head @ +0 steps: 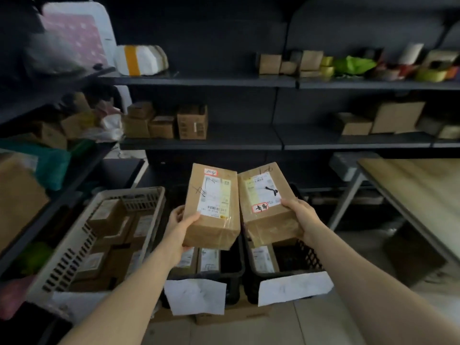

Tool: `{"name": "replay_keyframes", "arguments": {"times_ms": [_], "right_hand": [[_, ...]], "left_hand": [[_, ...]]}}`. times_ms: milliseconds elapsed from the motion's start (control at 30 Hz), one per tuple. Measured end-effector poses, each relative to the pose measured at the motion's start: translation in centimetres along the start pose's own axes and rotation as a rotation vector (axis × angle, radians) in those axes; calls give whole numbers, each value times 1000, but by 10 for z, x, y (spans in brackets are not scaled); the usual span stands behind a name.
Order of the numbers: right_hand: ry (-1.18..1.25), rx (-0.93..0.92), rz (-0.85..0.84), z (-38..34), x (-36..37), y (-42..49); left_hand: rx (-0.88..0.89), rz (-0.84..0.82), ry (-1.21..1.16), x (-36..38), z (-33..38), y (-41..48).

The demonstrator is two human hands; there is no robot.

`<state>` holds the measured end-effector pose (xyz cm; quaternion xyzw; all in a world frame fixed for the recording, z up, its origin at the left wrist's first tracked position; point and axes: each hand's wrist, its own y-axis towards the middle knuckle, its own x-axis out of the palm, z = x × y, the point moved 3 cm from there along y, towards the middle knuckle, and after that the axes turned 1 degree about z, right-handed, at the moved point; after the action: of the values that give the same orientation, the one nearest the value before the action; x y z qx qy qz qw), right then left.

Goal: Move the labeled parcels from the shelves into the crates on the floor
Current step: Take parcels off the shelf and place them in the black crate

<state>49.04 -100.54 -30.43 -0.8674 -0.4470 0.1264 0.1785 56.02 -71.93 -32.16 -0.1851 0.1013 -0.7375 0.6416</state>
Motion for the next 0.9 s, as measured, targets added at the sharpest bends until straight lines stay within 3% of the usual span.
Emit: {"name": "replay_keyframes", "arguments": {"times_ms": [200, 400, 567, 800, 900], "right_hand": [[-25, 59, 99, 21, -40, 89], [-105, 92, 164, 36, -66, 183], [-246, 186, 168, 75, -85, 246], [-585, 429, 167, 152, -93, 262], [-580, 468, 196, 180, -96, 268]], "left_hand": [[-140, -59, 49, 67, -35, 81], [-184, 110, 78, 122, -62, 150], [-201, 158, 147, 141, -94, 190], [-175, 52, 266, 180, -149, 215], [-148, -20, 293, 189, -162, 221]]}}
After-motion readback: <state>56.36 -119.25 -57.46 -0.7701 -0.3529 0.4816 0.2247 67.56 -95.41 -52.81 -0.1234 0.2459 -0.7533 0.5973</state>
